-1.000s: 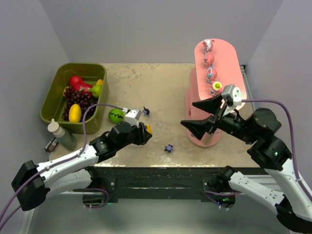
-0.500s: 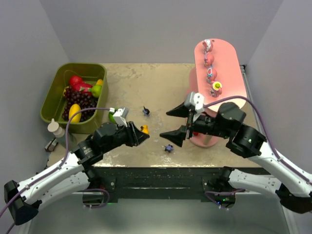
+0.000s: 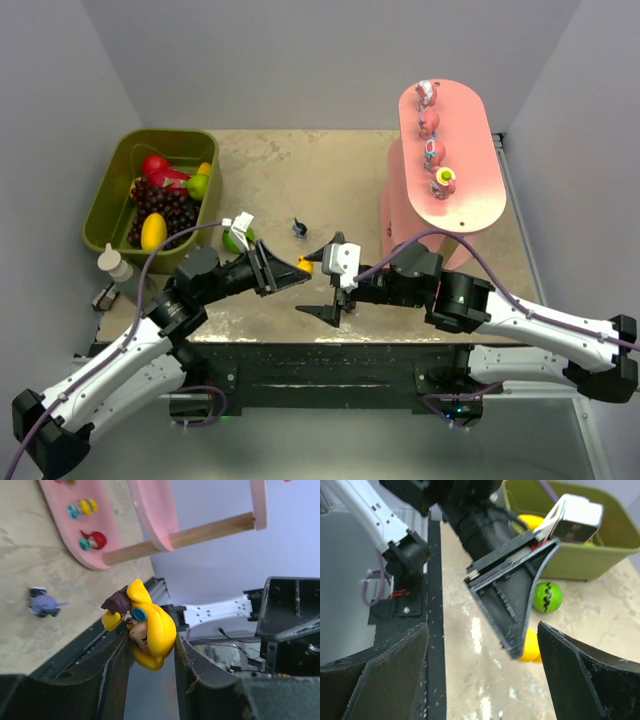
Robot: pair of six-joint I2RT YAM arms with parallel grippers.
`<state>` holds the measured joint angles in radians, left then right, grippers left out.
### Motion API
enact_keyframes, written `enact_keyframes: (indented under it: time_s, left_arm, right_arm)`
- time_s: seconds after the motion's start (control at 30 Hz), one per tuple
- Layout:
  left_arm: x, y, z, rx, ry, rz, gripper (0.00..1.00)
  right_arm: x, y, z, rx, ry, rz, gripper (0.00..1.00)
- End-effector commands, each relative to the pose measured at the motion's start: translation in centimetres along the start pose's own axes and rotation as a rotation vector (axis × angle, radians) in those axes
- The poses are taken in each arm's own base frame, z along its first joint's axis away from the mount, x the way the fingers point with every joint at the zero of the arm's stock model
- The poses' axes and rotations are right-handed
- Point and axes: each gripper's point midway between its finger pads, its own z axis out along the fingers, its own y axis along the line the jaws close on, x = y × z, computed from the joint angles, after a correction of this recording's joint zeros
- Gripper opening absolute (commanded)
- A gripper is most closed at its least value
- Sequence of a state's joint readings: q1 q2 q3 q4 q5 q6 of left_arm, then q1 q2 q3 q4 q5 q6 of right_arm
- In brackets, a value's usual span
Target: Place and organize the plastic toys onto the shelf
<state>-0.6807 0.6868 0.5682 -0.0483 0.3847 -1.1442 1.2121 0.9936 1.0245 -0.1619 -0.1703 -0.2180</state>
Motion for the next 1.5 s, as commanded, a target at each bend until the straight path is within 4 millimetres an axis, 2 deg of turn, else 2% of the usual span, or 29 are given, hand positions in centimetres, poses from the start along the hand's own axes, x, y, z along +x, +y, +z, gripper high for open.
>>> enact_keyframes:
  time_s: [0.0, 0.1, 0.27, 0.47, 0.53, 0.73, 0.8, 0.9, 1.17, 1.27, 1.47]
  left_arm:
    - [1.4, -4.3, -1.4, 0.230, 0.083, -0.076, 0.00]
    - [1.5, -5.0, -2.1, 0.265, 0.078, -0.106, 0.00]
    - [1.3, -6.3, -3.1, 0.307, 0.069, -0.124, 0.00]
    - [2.1, -6.5, -3.8, 0.305, 0.104, -0.097, 0.00]
    - [2.2, -6.6, -4.0, 0.302, 0.109, -0.084, 0.00]
    - [2.7, -7.2, -4.9, 0.286, 0.141, -0.050, 0.00]
    - [3.2, -6.6, -5.2, 0.247, 0.162, -0.035, 0.00]
    - [3.5, -6.7, -5.9, 0.236, 0.174, -0.013, 0.00]
    - [4.7, -5.7, -6.5, 0.192, 0.227, -0.011, 0.00]
    - [5.1, -5.5, -6.7, 0.171, 0.252, -0.005, 0.00]
    - [5.5, -5.4, -7.0, 0.151, 0.284, 0.009, 0.00]
  right_arm:
    - [-3.0, -1.9, 0.3, 0.107, -0.110, -0.082, 0.92]
    - [-2.8, -2.8, 0.4, 0.158, -0.117, -0.082, 0.92]
    - [-1.5, -2.6, 0.6, 0.158, -0.081, -0.083, 0.92]
    - [1.1, -0.8, -0.3, 0.057, 0.039, -0.107, 0.92]
    - [1.0, -0.3, -1.0, 0.031, 0.040, -0.114, 0.92]
    - [3.1, 0.2, -1.3, 0.003, 0.125, -0.141, 0.92]
    - [3.3, 0.0, -1.1, 0.012, 0.130, -0.156, 0.92]
    - [3.5, -0.1, -0.5, 0.012, 0.135, -0.168, 0.90]
    - [1.8, -1.1, 1.0, 0.080, 0.066, -0.220, 0.87]
    - [1.0, -0.6, 1.3, 0.077, 0.021, -0.252, 0.86]
    - [2.2, 0.6, 2.4, 0.025, 0.041, -0.281, 0.82]
